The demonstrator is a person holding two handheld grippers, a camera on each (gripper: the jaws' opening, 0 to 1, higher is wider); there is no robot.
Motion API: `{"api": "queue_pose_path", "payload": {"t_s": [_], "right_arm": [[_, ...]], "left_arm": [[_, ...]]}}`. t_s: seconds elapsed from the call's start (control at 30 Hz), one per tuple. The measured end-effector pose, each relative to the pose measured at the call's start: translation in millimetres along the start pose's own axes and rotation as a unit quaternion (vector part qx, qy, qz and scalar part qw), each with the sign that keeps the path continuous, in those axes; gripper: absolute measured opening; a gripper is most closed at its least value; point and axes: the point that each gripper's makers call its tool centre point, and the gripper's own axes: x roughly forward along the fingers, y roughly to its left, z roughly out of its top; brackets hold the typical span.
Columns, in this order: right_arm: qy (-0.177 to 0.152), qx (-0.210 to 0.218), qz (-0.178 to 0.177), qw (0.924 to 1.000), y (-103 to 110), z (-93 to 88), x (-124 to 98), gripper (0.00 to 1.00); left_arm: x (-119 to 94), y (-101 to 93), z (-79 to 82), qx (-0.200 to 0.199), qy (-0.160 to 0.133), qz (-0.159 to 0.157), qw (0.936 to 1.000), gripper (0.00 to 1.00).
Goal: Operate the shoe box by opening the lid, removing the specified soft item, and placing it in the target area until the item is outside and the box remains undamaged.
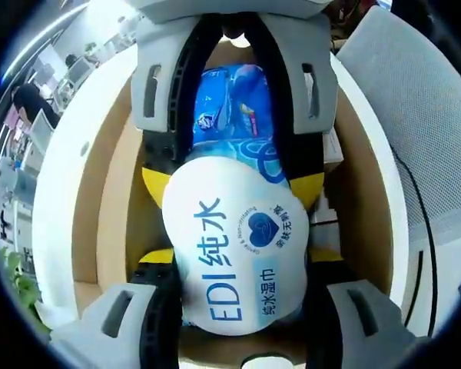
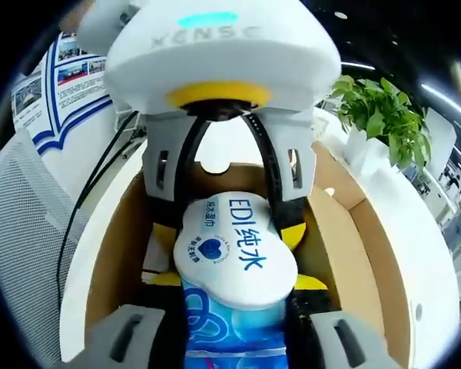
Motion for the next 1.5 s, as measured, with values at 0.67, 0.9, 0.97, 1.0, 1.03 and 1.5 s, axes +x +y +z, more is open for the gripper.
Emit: {"api": "queue_pose_path", "payload": {"t_s": [0.67,0.9,0.97,1.0,1.03,1.5], "right_arm": [[-0.009,-0.005,-0.009,0.9999,-3,10.1,-20,0.44],[-0.015,-0.005,-0.014,0.9998,-4,17.1,-31,0.44],[-0.018,-0.005,-0.016,0.9997,-4,19.2,-36,0.44],[-0.018,-0.004,-0.017,0.9997,-4,19.7,-38,0.44],[-0.019,-0.005,-0.017,0.9997,-3,20.1,-40,0.44],[-0.028,0.000,-0.027,0.9992,-3,23.5,-71,0.44]], "left_arm": [[-16,3.5,12.2,0.001,-0.004,0.010,0.9999,0.61],[-27,4.8,20.1,0.006,-0.002,0.014,0.9999,0.61],[-31,5.0,23.9,0.008,-0.001,0.015,0.9999,0.61],[-32,4.6,25.3,0.009,-0.001,0.015,0.9999,0.61],[-33,4.2,26.8,0.009,-0.002,0.015,0.9999,0.61],[-47,4.1,52.8,0.021,0.001,0.017,0.9996,0.61]]}}
